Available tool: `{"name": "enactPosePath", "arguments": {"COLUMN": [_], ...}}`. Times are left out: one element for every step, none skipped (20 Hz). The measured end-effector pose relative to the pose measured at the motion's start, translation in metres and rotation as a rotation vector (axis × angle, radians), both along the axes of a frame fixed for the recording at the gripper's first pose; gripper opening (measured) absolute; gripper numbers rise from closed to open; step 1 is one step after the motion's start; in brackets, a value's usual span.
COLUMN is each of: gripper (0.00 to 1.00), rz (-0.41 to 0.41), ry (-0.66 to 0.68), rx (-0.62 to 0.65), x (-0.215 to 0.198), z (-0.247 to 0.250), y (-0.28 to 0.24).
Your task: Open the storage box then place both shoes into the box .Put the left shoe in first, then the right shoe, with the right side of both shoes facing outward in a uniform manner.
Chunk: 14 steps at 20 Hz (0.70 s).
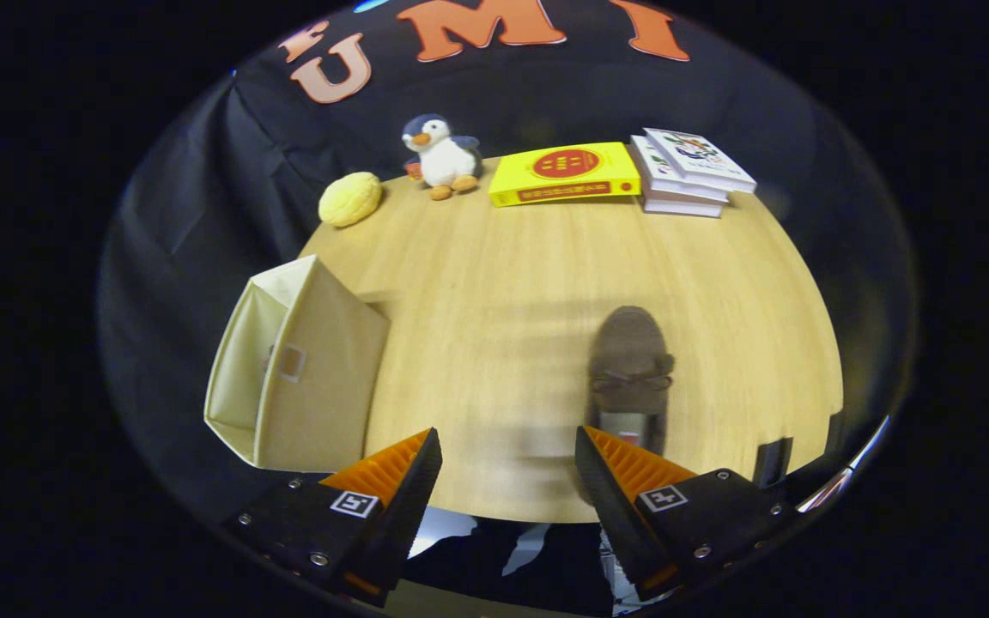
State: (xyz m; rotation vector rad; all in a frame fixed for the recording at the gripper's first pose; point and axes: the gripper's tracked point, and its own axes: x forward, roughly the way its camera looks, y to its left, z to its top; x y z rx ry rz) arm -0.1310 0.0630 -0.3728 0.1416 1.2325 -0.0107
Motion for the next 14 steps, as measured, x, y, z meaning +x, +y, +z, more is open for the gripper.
{"name": "enactPosePath", "arguments": {"gripper": [0.94, 0.94, 0.93, 0.92, 0.88, 0.87, 0.83, 0.8, 0.76, 0.73, 0.66, 0.62, 0.54, 0.48], "rz": [-0.017, -0.03, -0.041, -0.044, -0.044, -0.04, -0.031, -0.023, -0.019, -0.019, -0.028, -0.041, -0.054, -0.067], "ry": [0.009, 0.005, -0.001, 0.001, 0.005, 0.014, 0.019, 0.02, 0.011, -0.002, -0.025, -0.042, -0.053, -0.071], "rx": [-0.016, -0.02, -0.033, -0.049, -0.069, -0.089, -0.103, -0.123, -0.142, -0.154, -0.159, -0.161, -0.161, -0.157], "x": [-0.004, -0.005, -0.005, -0.008, -0.011, -0.014, -0.016, -0.019, -0.017, -0.014, -0.009, -0.002, 0.002, 0.008], "z": [-0.006, -0.013, -0.018, -0.027, -0.037, -0.047, -0.057, -0.065, -0.075, -0.082, -0.088, -0.094, -0.099, -0.102], "y": [-0.015, -0.028, -0.04, -0.052, -0.063, -0.073, -0.08, -0.086, -0.093, -0.098, -0.101, -0.103, -0.104, -0.104]}}
